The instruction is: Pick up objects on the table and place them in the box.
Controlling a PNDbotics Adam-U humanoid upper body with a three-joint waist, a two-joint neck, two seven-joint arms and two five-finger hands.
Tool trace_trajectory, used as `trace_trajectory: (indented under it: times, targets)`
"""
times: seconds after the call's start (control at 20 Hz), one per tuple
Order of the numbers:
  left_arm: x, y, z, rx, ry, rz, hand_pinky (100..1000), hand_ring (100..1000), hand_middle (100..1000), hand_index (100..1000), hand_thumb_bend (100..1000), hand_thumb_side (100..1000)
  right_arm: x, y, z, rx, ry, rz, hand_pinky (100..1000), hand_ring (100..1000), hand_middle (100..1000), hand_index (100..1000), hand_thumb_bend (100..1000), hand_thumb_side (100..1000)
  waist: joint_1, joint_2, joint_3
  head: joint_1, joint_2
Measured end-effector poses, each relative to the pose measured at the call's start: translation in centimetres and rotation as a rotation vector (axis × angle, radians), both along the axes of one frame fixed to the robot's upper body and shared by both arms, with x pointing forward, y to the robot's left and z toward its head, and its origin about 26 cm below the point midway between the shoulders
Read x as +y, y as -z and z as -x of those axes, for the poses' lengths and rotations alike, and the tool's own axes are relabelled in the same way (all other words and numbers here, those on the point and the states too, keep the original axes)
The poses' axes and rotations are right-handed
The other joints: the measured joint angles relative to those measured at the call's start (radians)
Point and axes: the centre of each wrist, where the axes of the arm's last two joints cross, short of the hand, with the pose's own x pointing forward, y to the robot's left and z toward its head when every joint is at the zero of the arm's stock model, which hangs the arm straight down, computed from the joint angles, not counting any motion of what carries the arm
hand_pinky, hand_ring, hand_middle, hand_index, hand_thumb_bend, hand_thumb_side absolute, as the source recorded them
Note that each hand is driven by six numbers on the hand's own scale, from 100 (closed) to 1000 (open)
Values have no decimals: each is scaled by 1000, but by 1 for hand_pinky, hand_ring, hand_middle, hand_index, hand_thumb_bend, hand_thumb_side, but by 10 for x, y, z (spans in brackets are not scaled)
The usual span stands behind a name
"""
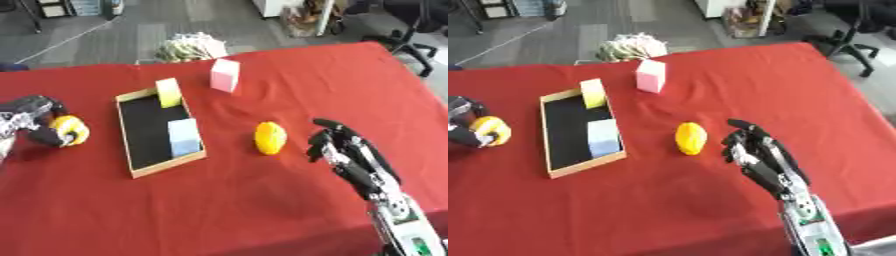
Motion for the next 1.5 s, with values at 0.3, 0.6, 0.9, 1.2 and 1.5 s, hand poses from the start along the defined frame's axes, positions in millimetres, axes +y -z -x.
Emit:
trace_trajectory:
  times: [0.3,0.6,0.9,1.2,1.5]
  targets:
    - [-13,-26,-2,-140,28,58,565,420,410,667,100,232,0,0,0,0,0,0,505,553,570,854,100,455,0,0,3,-1,0]
    - [-48,-67,-7,-268,139,127,583,436,426,681,100,234,0,0,0,1,-3,1,505,553,570,854,100,457,0,0,-7,-2,0]
    - [-92,-53,-11,-224,230,136,595,449,439,693,100,243,2,0,0,1,-15,3,506,553,570,854,100,457,0,2,-33,4,0]
    - [-113,-27,-14,-156,241,164,610,462,455,710,100,244,3,-2,-2,-5,-20,4,505,553,571,854,100,458,0,14,-46,10,0]
    - [-124,-15,-14,-122,249,201,661,509,506,767,100,239,4,-2,-2,-2,-27,5,506,554,571,854,100,459,0,14,-51,10,0]
